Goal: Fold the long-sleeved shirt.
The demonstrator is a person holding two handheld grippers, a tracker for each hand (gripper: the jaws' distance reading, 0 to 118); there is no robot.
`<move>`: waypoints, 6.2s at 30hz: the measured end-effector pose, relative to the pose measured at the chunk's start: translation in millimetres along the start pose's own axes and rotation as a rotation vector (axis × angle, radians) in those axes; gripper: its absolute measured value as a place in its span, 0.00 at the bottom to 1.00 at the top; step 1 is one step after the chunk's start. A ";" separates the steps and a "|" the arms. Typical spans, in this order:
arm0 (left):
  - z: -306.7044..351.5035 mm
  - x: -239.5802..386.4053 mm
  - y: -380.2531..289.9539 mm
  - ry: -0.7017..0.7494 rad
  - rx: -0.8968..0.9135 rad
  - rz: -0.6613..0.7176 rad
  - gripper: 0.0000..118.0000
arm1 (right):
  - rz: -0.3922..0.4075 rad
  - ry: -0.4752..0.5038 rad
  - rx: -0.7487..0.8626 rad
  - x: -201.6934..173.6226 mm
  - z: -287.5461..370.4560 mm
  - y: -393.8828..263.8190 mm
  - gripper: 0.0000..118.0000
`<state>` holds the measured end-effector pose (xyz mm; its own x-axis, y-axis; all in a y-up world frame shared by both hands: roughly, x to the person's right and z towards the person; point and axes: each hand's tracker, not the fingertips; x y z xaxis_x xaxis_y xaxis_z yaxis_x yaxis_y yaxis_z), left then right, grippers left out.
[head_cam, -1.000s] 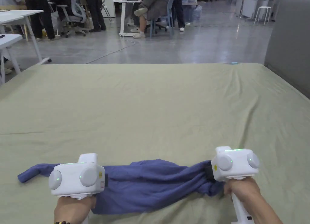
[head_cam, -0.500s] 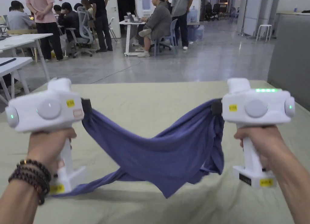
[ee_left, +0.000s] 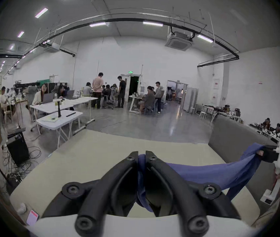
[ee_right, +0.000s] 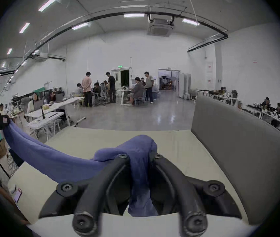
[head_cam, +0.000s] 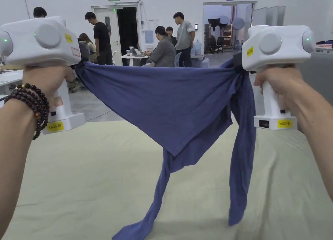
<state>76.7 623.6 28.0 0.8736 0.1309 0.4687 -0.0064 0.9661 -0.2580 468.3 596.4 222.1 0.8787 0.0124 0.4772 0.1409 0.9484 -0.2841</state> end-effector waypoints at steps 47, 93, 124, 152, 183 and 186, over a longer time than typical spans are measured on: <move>135.4 -54.9 -398.0 -0.067 -0.660 -0.078 0.99 | 0.051 -0.080 -0.513 -2.5 130.0 -375.9 0.89; 20.5 -25.1 -430.4 -0.102 -0.856 0.083 0.00 | 0.506 0.278 -0.882 -49.3 -210.3 -321.1 0.70; -18.4 13.1 -0.2 -0.057 -0.149 -0.038 0.00 | 0.324 -0.080 -0.193 20.0 -17.2 86.8 0.00; -165.1 7.2 -196.7 -0.022 -0.432 -0.019 0.00 | 0.113 0.004 -0.520 47.7 -192.7 -154.0 0.00; 188.2 -74.6 -444.3 -0.167 -0.942 -0.144 0.00 | 0.341 0.298 -0.993 32.0 156.3 -456.5 0.00; 181.6 -74.5 -435.6 -0.172 -0.930 -0.117 0.18 | 0.319 0.273 -0.965 32.1 158.7 -449.9 0.25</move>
<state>-74.0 233.4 258.9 0.7603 0.1473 0.6327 0.5307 0.4209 -0.7357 360.7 220.5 497.2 0.9950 0.0314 0.0944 0.0831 0.2581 -0.9625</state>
